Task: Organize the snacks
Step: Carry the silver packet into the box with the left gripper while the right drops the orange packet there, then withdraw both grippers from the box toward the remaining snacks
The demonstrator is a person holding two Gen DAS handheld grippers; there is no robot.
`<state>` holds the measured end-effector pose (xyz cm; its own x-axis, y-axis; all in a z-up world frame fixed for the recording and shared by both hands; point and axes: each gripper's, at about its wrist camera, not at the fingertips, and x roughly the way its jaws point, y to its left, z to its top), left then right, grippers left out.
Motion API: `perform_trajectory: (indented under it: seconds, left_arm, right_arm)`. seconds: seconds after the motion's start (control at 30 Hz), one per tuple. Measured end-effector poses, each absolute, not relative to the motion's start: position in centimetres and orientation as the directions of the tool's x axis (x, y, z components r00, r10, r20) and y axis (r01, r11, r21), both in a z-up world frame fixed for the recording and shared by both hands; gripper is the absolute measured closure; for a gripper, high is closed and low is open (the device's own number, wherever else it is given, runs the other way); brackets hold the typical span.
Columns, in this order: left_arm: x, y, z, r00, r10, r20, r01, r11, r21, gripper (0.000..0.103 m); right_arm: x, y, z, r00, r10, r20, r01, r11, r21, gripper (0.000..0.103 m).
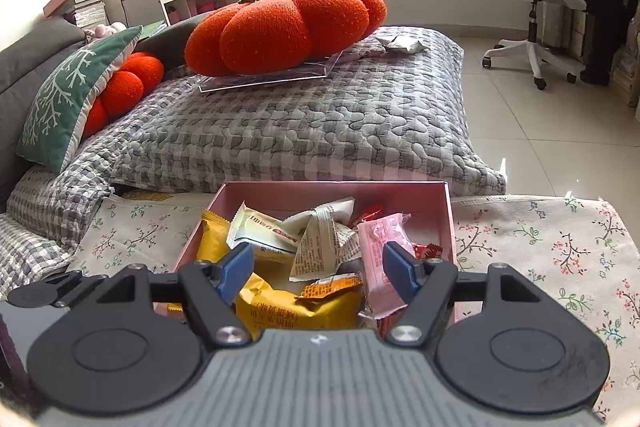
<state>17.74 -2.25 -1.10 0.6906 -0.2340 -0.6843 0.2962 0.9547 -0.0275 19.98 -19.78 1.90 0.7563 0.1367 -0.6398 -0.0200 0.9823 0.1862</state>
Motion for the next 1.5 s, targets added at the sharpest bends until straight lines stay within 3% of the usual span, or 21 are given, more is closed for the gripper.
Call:
perform_trajectory:
  seconds: [1.0,1.5]
  left_arm:
    - [9.5,2.5,0.6,0.667,-0.23,-0.709,0.301,0.953,-0.026,0.005]
    - [7.9,3.9,-0.6,0.662,-0.207,-0.72,0.289,0.957,-0.01,0.004]
  right_arm:
    - [12.0,-18.0,2.1,0.748,0.144,-0.648,-0.054,0.986,0.157,0.012]
    - [9.9,-18.0,0.1,0.731,0.138,-0.669,-0.027,0.984,0.173,0.008]
